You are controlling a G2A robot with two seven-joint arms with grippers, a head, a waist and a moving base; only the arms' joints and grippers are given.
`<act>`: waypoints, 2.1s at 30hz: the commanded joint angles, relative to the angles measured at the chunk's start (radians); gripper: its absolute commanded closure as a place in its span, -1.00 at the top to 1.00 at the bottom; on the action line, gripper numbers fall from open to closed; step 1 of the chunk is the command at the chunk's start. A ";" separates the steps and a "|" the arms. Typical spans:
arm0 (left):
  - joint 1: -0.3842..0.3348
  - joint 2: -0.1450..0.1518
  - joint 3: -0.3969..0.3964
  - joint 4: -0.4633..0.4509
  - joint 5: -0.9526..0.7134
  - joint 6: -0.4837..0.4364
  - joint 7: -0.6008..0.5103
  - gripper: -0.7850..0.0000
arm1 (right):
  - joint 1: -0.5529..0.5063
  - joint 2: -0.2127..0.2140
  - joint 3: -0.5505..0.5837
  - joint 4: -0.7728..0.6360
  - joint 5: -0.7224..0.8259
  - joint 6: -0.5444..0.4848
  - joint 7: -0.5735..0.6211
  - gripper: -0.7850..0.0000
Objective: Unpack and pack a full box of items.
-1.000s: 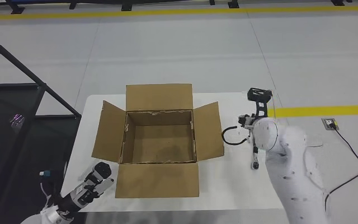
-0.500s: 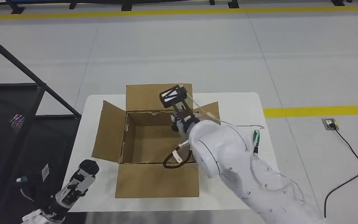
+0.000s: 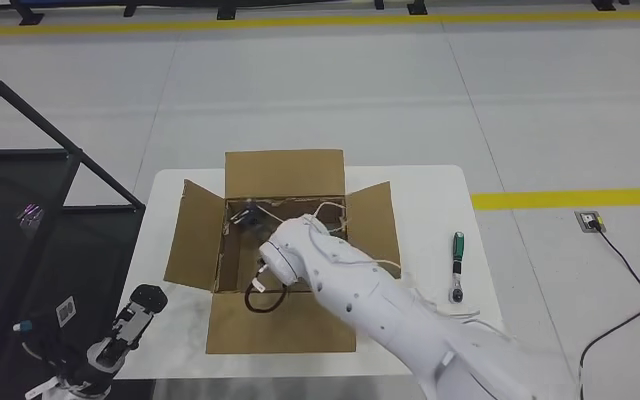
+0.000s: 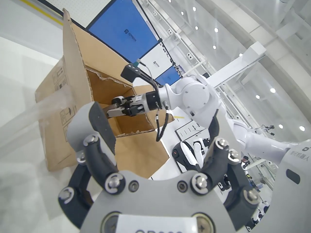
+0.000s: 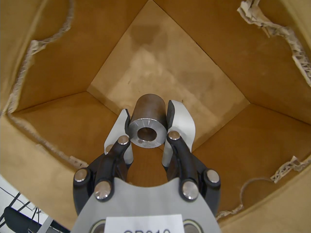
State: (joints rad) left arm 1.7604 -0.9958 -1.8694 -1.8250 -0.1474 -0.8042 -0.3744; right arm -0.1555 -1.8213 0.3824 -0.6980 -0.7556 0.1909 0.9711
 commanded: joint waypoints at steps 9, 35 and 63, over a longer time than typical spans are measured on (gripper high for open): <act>-0.031 -0.013 0.010 -0.011 -0.060 0.110 0.085 1.00 | 0.026 -0.147 -0.001 0.305 0.111 -0.013 -0.115 -1.00; -0.015 -0.024 -0.009 -0.048 -0.010 0.140 0.073 1.00 | 0.021 -0.179 0.052 0.421 0.167 0.070 -0.163 -1.00; 0.001 -0.043 -0.032 -0.043 -0.029 0.115 0.046 1.00 | 0.033 -0.180 0.071 0.430 0.151 0.273 -0.218 1.00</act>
State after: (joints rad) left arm 1.7621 -1.0388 -1.9010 -1.8677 -0.1764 -0.6905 -0.3276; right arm -0.1266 -2.0023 0.4469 -0.2612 -0.6085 0.4631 0.7769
